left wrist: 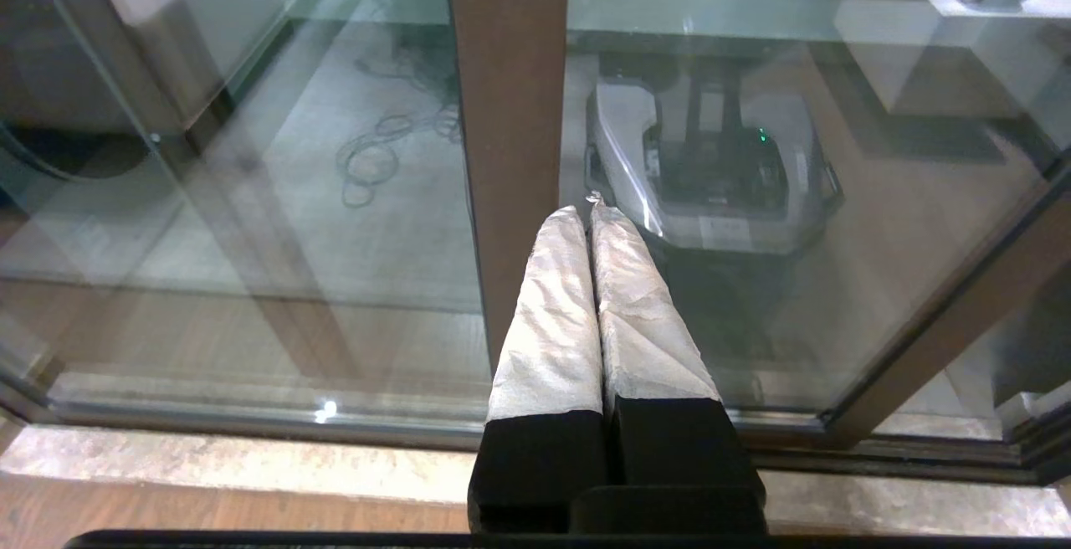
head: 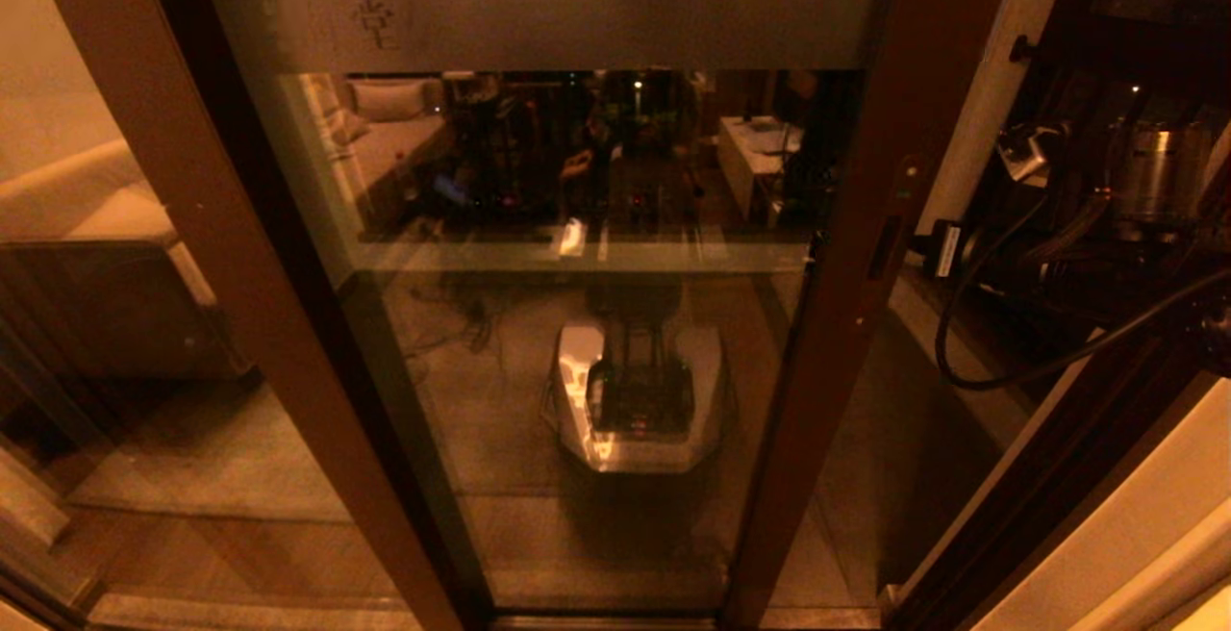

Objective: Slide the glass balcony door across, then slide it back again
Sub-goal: Open the slid door

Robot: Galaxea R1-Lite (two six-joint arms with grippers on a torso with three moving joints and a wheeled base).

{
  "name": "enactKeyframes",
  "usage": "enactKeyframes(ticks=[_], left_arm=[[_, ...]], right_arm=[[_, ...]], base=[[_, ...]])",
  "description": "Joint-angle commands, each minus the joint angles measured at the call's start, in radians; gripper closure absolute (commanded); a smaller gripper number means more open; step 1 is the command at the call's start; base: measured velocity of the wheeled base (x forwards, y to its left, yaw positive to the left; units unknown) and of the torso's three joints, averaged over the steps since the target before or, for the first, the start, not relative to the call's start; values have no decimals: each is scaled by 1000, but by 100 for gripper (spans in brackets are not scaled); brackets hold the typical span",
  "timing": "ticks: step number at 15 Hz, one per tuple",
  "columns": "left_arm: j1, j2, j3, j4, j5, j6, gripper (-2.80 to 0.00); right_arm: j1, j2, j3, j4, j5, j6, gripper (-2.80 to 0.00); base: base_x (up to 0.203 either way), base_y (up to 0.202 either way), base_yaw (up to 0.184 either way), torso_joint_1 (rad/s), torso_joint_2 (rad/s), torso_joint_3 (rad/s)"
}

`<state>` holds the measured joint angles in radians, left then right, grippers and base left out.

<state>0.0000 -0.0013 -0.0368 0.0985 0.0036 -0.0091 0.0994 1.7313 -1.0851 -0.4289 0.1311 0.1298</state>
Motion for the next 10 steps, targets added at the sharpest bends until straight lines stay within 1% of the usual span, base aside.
enactKeyframes(ticks=[1,3,6,7,10], left_arm=[[0,0,0,1,1,0,0],[0,0,0,1,1,0,0],[0,0,0,1,1,0,0],[0,0,0,1,0,0,0],[0,0,0,1,1,0,0]], right_arm=[[16,5,0,-2,-6,1,0],[47,12,-15,-2,-25,4,0],[104,31,-35,-2,-85,28,0],[115,31,-34,-2,-88,28,0],[115,33,-36,-2,-87,29,0]], base=[[0,0,0,0,0,0],[0,0,0,0,0,0],[0,0,0,0,0,0],[0,0,0,0,0,0],[0,0,0,0,0,0]])
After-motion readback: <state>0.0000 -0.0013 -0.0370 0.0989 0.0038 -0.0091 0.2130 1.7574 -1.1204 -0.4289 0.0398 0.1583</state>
